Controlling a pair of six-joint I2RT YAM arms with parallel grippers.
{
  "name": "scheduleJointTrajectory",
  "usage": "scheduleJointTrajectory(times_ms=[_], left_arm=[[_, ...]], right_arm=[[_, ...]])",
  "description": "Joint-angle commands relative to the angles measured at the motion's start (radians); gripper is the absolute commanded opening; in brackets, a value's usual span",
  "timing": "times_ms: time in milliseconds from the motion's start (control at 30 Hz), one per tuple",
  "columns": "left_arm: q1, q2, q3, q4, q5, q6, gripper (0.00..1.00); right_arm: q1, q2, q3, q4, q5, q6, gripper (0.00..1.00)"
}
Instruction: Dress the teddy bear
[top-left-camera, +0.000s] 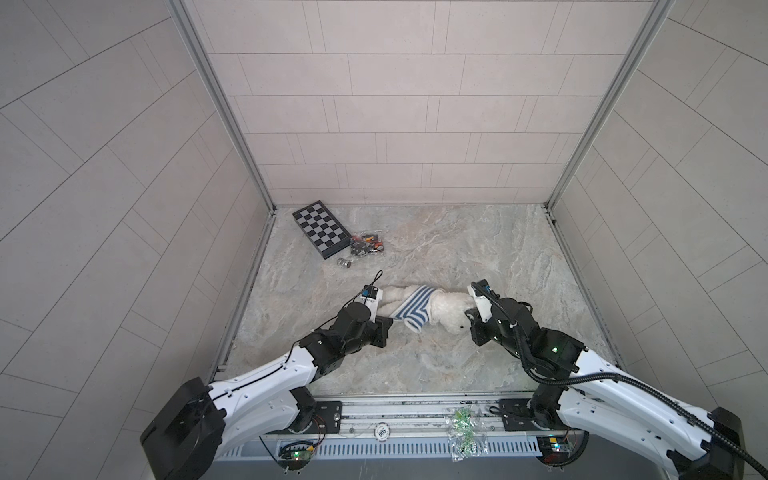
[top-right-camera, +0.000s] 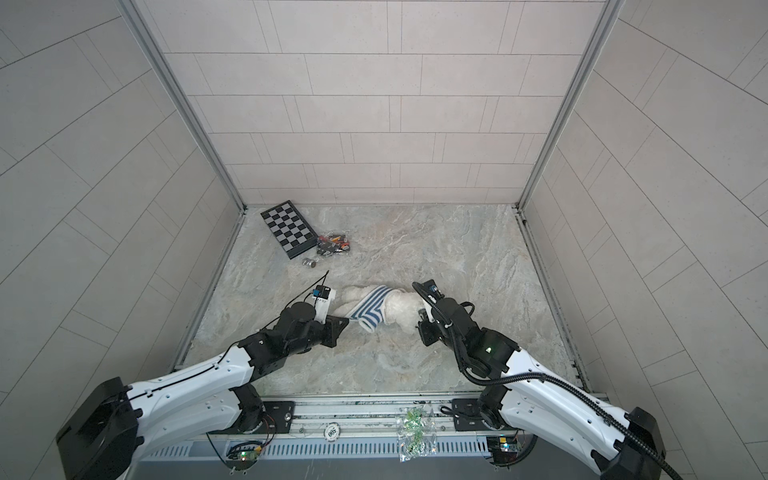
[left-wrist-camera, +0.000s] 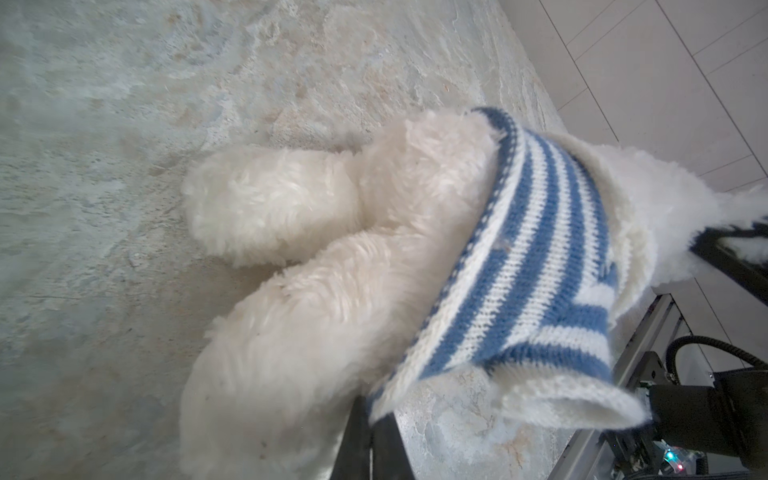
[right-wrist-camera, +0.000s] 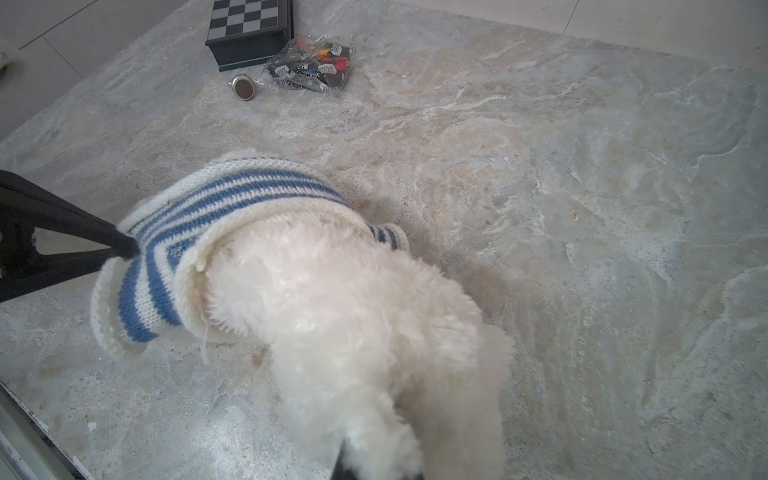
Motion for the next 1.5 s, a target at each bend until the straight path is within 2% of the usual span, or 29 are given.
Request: scheduleJointTrajectory(times_ms=[0,133,300,433,667,800,900,1000,1133,1267,1467], left_arm=[[-0.035,0.038,0.026,0.018,0.027,0.005,0.00],[-0.056,0.089,0.040,0.029,0.099,0.006,0.02],[-0.056,0.058,0.049,-0.043,0.128,0.011,0.24],[-0.054,-0.043,0.094,-0.184,0.081,0.063,0.40],[-0.052,-0.056,0.223,-0.347,-0.031,0.163,0.42],[-0.019,-0.013,0.263,-0.335,-0.021,0.193,0.43],[0.016,0.063,0.287,-0.292,-0.013,0.203,0.43],[0.057,0.146,0.284,-0.228,0.032,0.201,0.42],[0.057,0.196,0.261,-0.203,0.040,0.202,0.37],[0.056,0.186,0.214,-0.177,0.066,0.175,0.31],[0.027,0.155,0.119,-0.124,0.077,0.116,0.30]], right_arm=[[0.011,0.024,0.001,0.079,-0.024,-0.022,0.00],[0.028,0.045,-0.029,0.143,-0.070,-0.063,0.00],[0.072,0.062,-0.085,0.227,-0.126,-0.104,0.00],[0.096,0.094,-0.114,0.236,-0.118,-0.126,0.00],[0.101,0.159,-0.145,0.285,-0.156,-0.125,0.00],[0.120,0.158,-0.162,0.306,-0.167,-0.121,0.03],[0.127,0.146,-0.172,0.314,-0.186,-0.101,0.12],[0.135,0.108,-0.148,0.268,-0.164,-0.074,0.25],[0.132,0.052,-0.105,0.215,-0.134,-0.025,0.46],[0.085,0.074,-0.039,0.185,-0.159,0.040,0.53],[-0.011,0.203,0.056,0.127,-0.233,0.059,0.64]])
